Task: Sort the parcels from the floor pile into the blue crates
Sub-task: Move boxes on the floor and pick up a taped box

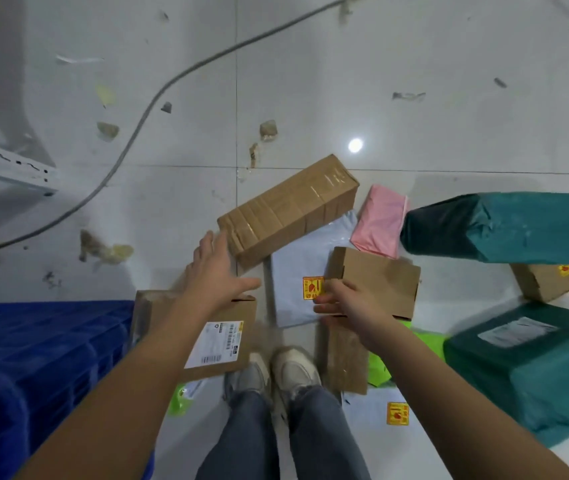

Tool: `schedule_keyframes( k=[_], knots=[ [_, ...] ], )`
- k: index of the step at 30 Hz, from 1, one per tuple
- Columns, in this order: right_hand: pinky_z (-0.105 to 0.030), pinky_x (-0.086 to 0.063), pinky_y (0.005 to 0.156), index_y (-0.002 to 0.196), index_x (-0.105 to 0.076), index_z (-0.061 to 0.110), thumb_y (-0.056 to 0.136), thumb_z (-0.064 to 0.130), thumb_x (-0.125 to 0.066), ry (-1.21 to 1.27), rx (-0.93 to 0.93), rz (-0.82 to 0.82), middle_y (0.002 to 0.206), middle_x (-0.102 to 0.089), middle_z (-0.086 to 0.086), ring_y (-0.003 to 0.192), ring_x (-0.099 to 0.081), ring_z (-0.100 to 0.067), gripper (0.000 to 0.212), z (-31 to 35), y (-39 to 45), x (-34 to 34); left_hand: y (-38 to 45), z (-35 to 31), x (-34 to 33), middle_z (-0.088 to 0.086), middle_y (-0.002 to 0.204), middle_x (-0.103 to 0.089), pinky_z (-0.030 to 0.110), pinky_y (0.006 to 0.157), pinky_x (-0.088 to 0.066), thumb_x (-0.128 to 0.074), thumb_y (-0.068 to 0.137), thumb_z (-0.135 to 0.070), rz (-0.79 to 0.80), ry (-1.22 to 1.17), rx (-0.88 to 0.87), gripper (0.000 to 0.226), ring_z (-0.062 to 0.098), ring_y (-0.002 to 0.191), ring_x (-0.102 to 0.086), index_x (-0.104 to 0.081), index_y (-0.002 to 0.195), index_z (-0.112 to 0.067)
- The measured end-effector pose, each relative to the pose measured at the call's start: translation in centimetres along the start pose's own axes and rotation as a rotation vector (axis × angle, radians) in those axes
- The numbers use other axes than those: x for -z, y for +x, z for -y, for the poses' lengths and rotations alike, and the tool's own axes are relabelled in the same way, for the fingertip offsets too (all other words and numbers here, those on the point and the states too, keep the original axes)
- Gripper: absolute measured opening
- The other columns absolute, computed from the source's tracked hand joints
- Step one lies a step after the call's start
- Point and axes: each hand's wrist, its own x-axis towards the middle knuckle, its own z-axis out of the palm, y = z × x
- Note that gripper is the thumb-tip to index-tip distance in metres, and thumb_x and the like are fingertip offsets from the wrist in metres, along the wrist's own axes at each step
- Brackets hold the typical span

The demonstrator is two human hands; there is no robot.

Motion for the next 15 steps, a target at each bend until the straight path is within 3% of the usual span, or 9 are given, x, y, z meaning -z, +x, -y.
schedule_keyframes(
  k=[4, 8, 11, 15],
  knots=[
    [-0.030, -0.054, 0.069, 0.103, -0.054, 0.009, 0.093, 0.024, -0.052, 0.040, 0.008, 0.051, 0.092, -0.061, -0.011, 0.080, -0.062, -0.021, 0.018, 0.4, 5.5, -1.8, 5.1, 0.8, -1.2, 0.008, 0.159, 0.003, 0.050, 0.114, -0.017, -0.078, 0.056, -0.061, -0.007, 0.091, -0.036, 0.131, 0.029, 0.146, -0.004, 0.005, 0.149, -0.022],
    [-0.027, -0.055, 0.066, 0.106, -0.053, 0.013, 0.093, 0.027, -0.052, -0.011, 0.028, 0.076, 0.102, -0.061, -0.010, 0.085, -0.063, -0.018, 0.019, 0.7, 9.3, -2.7, 8.3, 0.6, -2.4, 0.007, 0.159, 0.000, 0.048, 0.116, -0.013, -0.077, 0.051, -0.065, -0.024, 0.146, -0.101, 0.136, 0.028, 0.146, -0.004, 0.007, 0.149, -0.024],
    [-0.025, -0.054, 0.062, 0.099, -0.054, 0.017, 0.093, 0.027, -0.051, -0.006, 0.039, 0.075, 0.102, -0.063, -0.010, 0.087, -0.065, -0.018, 0.012, 0.8, 10.6, -2.5, 9.4, 0.1, -3.0, 0.009, 0.154, -0.017, 0.044, 0.114, -0.020, -0.079, 0.055, -0.059, -0.075, 0.141, -0.115, 0.127, 0.029, 0.142, -0.019, -0.002, 0.149, -0.022],
    [-0.026, -0.054, 0.060, 0.105, -0.054, 0.016, 0.092, 0.029, -0.053, -0.025, 0.029, 0.061, 0.100, -0.066, -0.010, 0.087, -0.067, -0.020, 0.019, 0.6, 9.9, -1.5, 8.2, -0.5, -2.7, 0.012, 0.134, -0.033, 0.042, 0.101, -0.035, -0.080, 0.057, -0.050, -0.122, 0.092, -0.088, 0.105, 0.031, 0.125, -0.034, -0.024, 0.141, -0.021]
  ],
)
